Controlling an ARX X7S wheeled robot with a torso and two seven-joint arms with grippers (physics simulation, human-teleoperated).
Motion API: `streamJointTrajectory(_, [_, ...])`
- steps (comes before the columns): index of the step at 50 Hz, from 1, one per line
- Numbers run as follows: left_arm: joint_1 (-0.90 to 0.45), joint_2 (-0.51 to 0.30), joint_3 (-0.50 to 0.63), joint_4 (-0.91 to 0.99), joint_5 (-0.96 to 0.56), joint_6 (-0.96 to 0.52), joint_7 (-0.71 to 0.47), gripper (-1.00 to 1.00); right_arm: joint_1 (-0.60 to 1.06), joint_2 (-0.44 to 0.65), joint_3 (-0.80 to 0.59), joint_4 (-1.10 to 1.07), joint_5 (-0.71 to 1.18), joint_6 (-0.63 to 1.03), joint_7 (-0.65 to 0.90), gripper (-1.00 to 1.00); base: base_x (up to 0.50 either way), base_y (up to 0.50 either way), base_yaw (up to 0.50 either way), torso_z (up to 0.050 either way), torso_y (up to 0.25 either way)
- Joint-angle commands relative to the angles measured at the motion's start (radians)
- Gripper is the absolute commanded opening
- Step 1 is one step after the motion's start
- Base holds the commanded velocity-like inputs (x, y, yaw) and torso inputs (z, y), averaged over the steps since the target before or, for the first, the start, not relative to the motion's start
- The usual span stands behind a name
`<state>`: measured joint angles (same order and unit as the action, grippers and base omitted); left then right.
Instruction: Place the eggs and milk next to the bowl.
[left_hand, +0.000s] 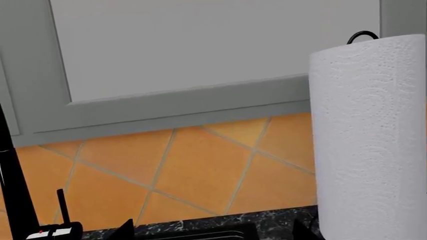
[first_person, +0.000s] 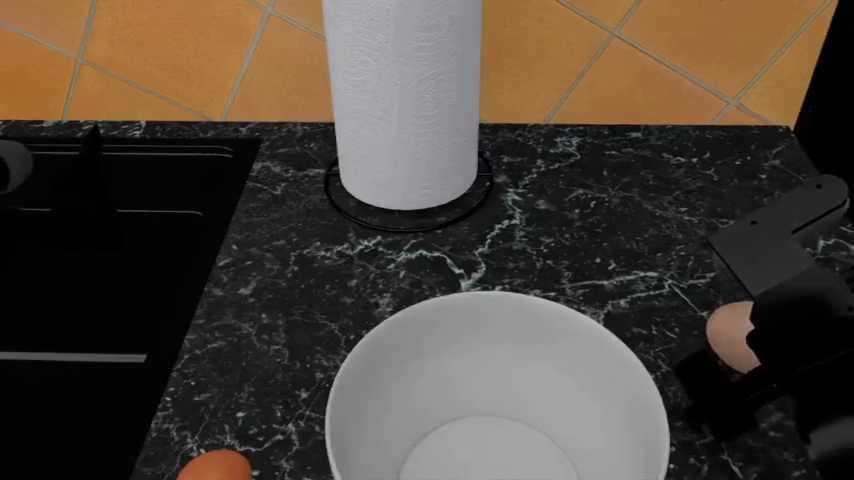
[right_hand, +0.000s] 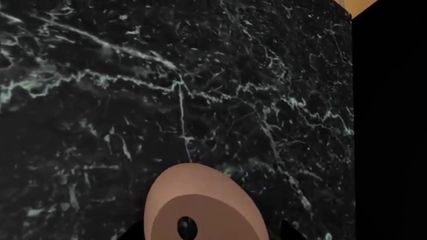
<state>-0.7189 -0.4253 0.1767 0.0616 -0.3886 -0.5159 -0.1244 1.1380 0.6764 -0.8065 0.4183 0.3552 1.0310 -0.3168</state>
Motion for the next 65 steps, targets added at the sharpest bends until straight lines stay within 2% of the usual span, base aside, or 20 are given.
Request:
streamJointTrajectory(1, [-0.013,0.019,-0.018,-0.024,0.011,0.004,0.04,1.0,-0.021,-0.035,0.004,0.043,-0.021,-0.018,0.018,-1.0,0.0,0.0,0.0,0.0,0.0])
streamJointTrajectory(18, [-0.004,0.015,-0.019,-0.008,0.004,-0.004,0.033,1.0,-0.022,-0.018,-0.001,-0.007,-0.017,0.005,0.017,-1.0,0.0,0.0,0.0,0.0,0.0])
streamJointTrajectory(31, [-0.015,0.028,-0.004,-0.044,0.01,0.032,0.05,1.0,-0.007,0.119,0.004,-0.297,0.026,0.145,-0.004,-1.0,0.0,0.0,0.0,0.0,0.0])
streamJointTrajectory(50, [-0.025,0.03,0.004,-0.044,0.008,0.031,0.048,1.0,0.029,0.233,-0.072,-0.467,0.033,0.158,-0.11,-1.0,0.0,0.0,0.0,0.0,0.0])
streamJointTrajectory(65, [-0.021,0.034,0.008,-0.065,0.013,0.054,0.048,1.0,0.026,0.275,-0.118,-0.531,0.047,0.132,-0.182,-1.0,0.0,0.0,0.0,0.0,0.0])
